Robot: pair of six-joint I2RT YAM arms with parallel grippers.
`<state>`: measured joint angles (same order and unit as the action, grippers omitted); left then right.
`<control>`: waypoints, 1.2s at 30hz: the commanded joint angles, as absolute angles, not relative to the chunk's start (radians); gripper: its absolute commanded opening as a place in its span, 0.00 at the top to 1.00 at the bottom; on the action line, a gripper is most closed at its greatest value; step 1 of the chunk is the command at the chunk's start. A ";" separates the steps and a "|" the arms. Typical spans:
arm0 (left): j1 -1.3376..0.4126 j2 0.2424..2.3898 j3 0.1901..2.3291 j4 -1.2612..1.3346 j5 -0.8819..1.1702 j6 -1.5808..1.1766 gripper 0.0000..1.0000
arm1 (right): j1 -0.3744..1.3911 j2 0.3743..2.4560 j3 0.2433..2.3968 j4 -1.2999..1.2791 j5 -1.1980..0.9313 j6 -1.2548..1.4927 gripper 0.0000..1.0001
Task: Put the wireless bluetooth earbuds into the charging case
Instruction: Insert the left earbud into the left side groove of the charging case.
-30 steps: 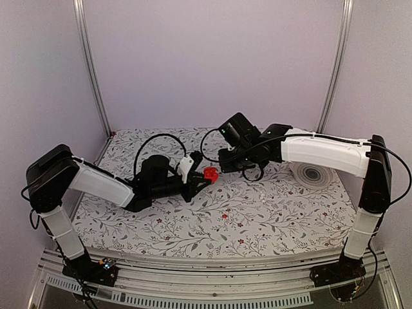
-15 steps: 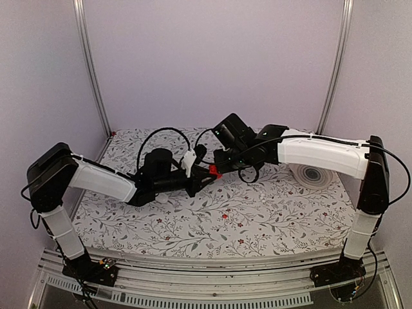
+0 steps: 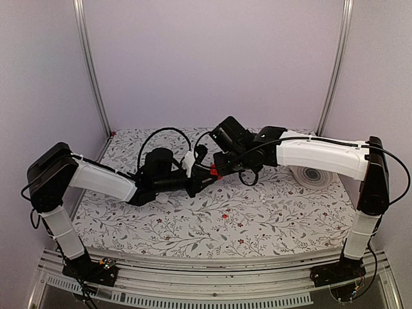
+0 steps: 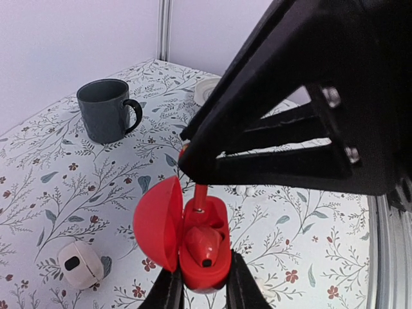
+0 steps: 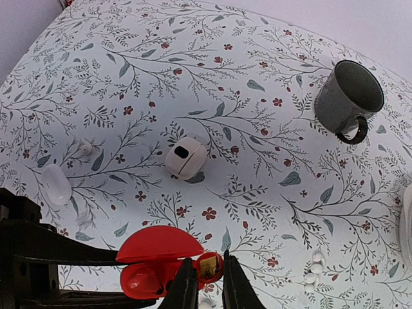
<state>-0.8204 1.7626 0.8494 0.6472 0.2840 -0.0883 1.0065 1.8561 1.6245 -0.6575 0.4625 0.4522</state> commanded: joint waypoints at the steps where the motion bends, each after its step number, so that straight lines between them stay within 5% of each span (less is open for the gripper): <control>1: -0.825 1.758 0.862 0.645 0.292 -0.093 1.00 | 1.013 1.870 1.647 -0.685 0.498 0.441 0.85; 36: -0.825 1.760 0.870 0.691 0.278 -0.040 1.00 | 1.037 1.918 1.694 -0.709 0.391 0.392 0.82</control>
